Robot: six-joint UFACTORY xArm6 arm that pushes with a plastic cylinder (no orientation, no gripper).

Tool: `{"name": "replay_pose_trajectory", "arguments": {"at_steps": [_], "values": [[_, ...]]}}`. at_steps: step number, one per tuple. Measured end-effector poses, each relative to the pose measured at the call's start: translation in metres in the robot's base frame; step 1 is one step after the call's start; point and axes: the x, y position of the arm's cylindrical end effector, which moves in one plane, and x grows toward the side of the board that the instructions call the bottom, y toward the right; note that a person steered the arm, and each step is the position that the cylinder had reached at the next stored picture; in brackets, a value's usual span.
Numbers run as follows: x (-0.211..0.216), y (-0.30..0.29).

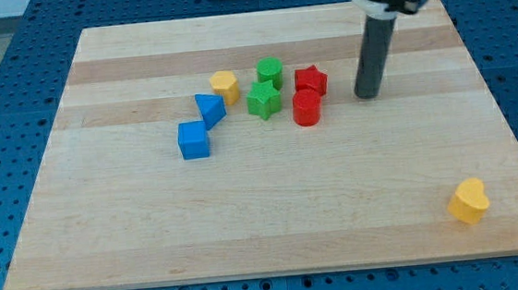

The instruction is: Point your arm to the yellow heart

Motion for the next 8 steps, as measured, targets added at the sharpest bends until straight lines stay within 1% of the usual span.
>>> {"name": "replay_pose_trajectory", "arguments": {"at_steps": [1,2,3,4,8], "values": [[-0.037,-0.011],[-0.058,-0.036],[-0.058,-0.072],[-0.051,-0.089],[-0.011,-0.087]]}}
